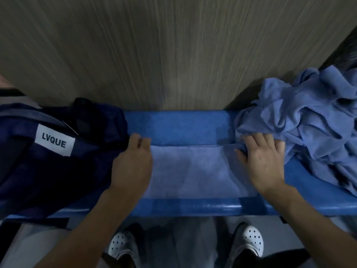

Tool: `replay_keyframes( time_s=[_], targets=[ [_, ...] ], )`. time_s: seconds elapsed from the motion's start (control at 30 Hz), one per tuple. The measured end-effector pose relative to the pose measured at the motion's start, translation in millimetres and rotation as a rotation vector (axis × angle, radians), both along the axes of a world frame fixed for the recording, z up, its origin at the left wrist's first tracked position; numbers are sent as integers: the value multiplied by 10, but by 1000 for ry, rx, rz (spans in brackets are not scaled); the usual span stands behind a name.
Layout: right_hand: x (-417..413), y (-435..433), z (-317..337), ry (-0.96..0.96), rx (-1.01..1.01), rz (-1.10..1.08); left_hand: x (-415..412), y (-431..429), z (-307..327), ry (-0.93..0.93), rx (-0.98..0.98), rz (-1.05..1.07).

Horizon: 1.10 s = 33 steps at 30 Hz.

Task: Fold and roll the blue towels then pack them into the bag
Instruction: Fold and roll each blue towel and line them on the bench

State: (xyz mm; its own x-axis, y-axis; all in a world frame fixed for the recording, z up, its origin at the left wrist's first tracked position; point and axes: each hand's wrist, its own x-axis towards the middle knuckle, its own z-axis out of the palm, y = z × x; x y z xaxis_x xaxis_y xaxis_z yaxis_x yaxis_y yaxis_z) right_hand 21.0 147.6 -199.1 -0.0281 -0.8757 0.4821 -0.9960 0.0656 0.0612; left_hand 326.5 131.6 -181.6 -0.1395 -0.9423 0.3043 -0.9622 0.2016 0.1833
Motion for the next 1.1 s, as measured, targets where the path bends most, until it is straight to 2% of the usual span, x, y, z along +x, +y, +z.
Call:
replay_keyframes(
  time_s=[0.1,0.17,0.27,0.43,0.63,0.8,1.03,1.1],
  targets=[
    [80,114,-30,-23,19,100,-88,-74,-140,-22,-151,-334],
    [105,125,-67,26,38,135,-121,-161,-266,-36,-73,-425],
    [110,35,-95,141,51,119,-76,-289,-456,-94,-26,-381],
    [69,-86,-74,254,108,89,-96,-393,-374,-165,-94,-311],
    [43,-125,-68,148,120,50,-50,-433,-332,-116,-41,-296],
    [3,-101,-57,82,93,75,-64,-397,-276,-36,9,-176],
    [-11,-88,5,-24,49,105,-43,-386,-267,39,68,-160],
    [-7,-89,41,-31,-2,107,-45,-383,-242,15,4,-184]
  ],
)
